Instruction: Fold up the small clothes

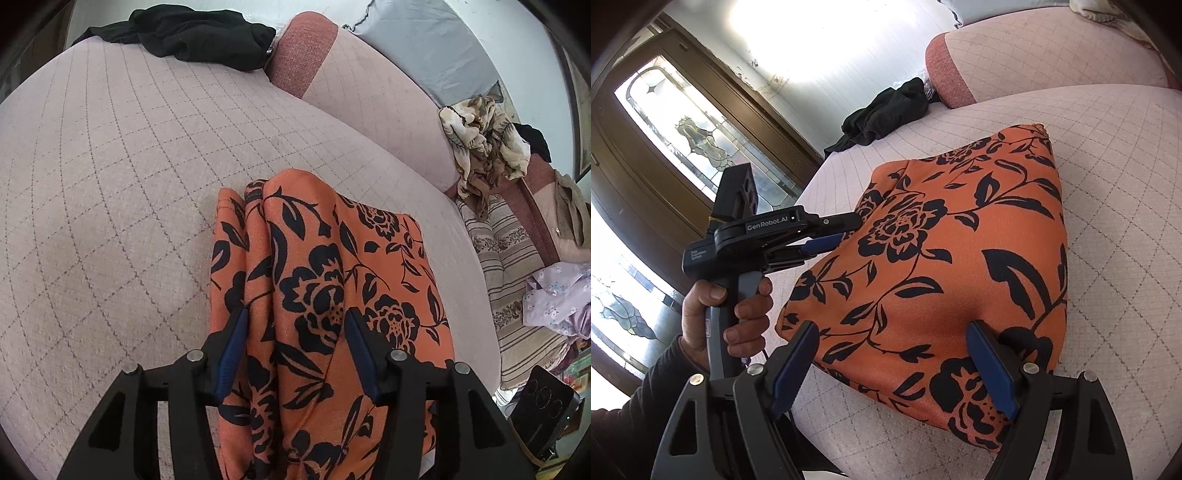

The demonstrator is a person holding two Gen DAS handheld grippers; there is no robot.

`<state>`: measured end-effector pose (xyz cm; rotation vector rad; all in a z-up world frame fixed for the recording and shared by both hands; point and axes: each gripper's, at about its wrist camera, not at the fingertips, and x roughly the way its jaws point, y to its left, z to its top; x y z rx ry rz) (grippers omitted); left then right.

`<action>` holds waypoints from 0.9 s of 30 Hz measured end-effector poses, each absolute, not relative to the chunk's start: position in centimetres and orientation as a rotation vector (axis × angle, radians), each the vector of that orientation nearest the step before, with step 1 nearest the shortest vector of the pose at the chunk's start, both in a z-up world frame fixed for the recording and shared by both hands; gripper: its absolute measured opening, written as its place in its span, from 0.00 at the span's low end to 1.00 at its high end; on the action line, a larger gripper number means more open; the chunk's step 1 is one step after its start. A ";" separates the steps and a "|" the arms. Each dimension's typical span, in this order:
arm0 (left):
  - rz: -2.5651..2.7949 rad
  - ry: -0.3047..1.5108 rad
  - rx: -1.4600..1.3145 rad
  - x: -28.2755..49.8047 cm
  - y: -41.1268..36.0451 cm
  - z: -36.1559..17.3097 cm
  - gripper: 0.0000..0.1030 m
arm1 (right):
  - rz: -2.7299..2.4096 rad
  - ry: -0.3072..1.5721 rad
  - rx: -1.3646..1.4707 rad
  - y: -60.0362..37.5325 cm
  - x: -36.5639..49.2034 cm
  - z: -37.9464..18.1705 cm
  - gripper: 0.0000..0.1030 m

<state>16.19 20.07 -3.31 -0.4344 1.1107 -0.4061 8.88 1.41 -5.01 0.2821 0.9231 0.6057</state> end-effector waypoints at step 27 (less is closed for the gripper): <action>-0.263 1.029 -0.294 13.9 20.5 -2.7 0.15 | 0.619 0.942 0.215 2.0 8.7 -2.8 0.82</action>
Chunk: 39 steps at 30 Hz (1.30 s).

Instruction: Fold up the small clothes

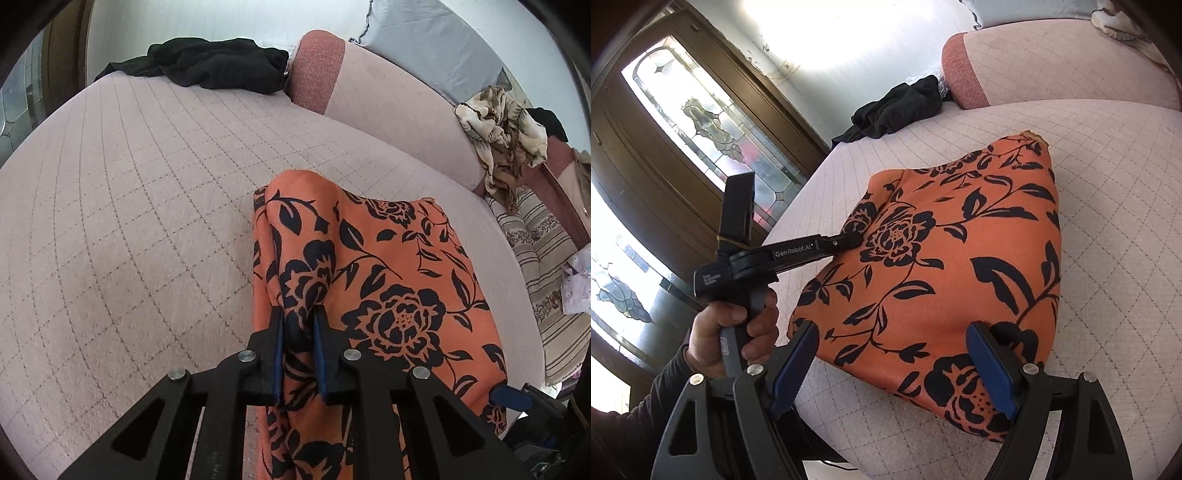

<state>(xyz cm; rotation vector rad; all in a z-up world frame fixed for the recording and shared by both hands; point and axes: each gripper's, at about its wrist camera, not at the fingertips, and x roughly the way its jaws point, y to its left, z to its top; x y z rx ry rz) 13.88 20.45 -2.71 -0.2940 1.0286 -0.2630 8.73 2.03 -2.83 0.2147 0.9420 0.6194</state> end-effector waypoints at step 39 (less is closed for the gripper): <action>-0.196 1.039 -0.287 10.5 20.2 -5.3 0.63 | 0.428 1.131 0.384 -2.5 17.1 -7.9 0.37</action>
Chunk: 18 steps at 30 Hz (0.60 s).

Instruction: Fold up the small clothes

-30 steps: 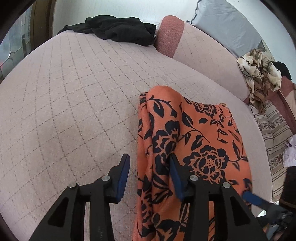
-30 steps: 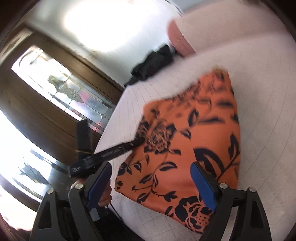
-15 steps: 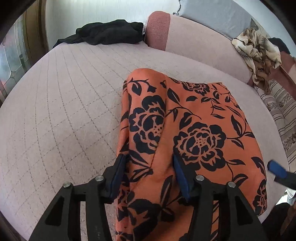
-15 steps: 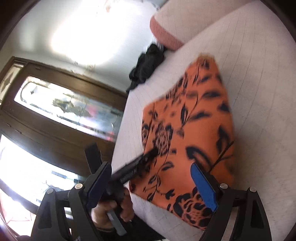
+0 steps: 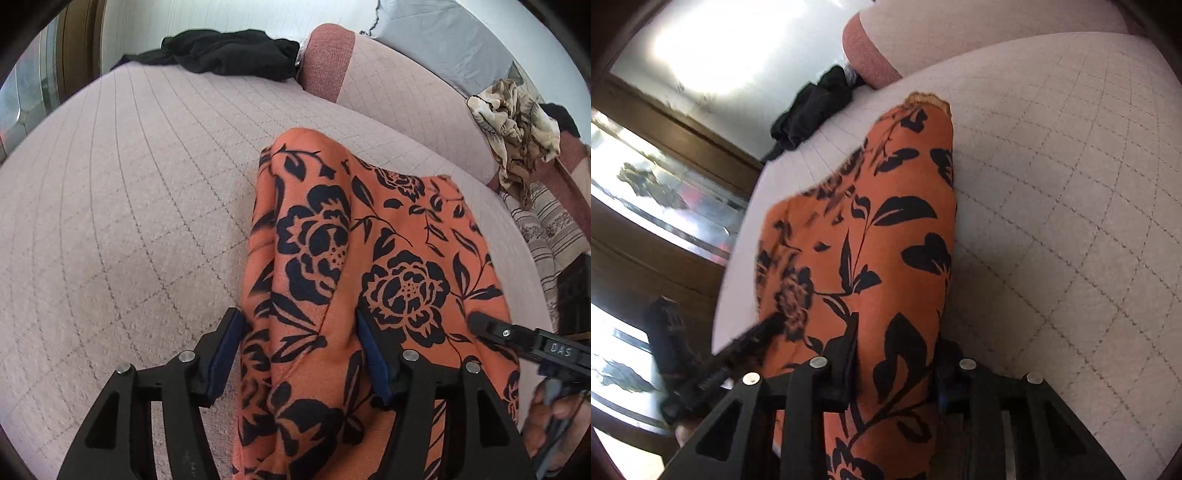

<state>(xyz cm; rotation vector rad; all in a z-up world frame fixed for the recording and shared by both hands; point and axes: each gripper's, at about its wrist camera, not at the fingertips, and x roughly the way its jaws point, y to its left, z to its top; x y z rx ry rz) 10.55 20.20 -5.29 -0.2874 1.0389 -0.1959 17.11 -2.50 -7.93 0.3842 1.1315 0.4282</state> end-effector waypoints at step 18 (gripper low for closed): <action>-0.205 1.042 -0.313 10.8 21.0 -5.7 0.63 | 0.320 1.096 0.315 -1.7 23.0 -7.1 0.47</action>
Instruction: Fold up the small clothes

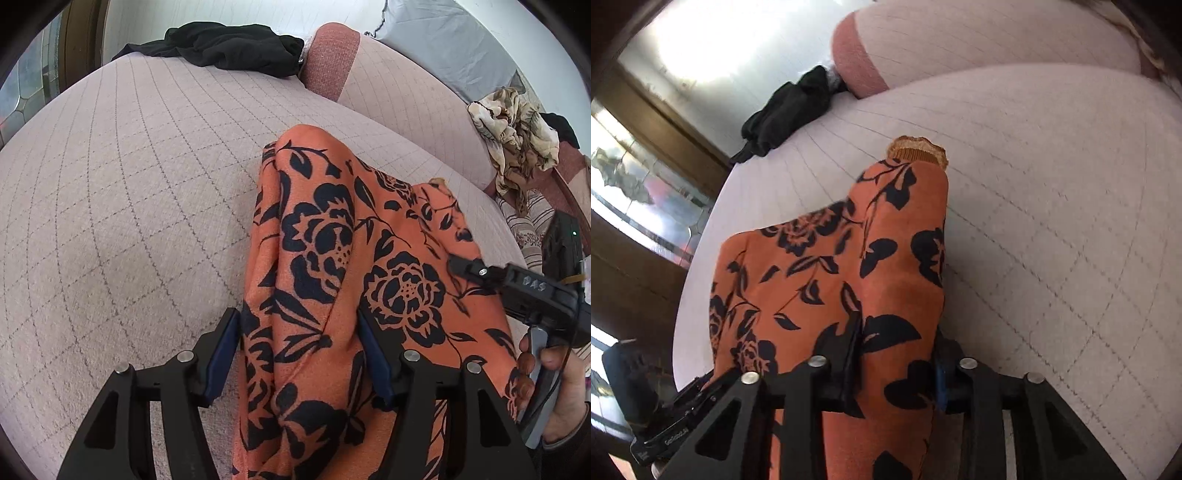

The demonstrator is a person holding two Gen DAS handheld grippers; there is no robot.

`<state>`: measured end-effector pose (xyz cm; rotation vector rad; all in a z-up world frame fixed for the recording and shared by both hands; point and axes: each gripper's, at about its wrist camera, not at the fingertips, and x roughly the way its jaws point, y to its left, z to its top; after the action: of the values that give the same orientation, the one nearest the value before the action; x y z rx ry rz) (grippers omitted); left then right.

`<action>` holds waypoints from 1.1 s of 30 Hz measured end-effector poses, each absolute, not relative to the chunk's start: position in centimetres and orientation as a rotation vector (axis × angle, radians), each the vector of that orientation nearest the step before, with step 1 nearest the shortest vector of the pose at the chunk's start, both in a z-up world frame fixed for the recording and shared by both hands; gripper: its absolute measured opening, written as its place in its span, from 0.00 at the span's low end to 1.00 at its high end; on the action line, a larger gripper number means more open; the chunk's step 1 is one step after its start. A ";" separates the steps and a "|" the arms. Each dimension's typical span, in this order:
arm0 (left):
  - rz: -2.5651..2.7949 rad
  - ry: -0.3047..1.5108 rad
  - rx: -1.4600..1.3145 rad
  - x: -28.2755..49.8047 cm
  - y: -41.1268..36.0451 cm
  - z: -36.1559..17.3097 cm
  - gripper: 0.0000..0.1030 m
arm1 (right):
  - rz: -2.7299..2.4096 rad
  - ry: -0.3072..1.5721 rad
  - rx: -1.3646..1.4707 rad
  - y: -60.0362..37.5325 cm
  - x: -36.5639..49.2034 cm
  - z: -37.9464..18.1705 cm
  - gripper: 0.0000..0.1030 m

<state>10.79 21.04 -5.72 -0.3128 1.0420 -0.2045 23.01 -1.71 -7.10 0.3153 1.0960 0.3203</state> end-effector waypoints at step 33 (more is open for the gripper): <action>-0.157 1.154 -0.276 18.1 23.0 -4.9 0.55 | 0.662 1.045 0.508 0.2 12.4 -5.7 0.77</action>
<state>18.07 23.02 -4.94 -0.2762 1.1540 -0.1575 12.36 0.20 -5.72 0.5077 1.0445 0.6623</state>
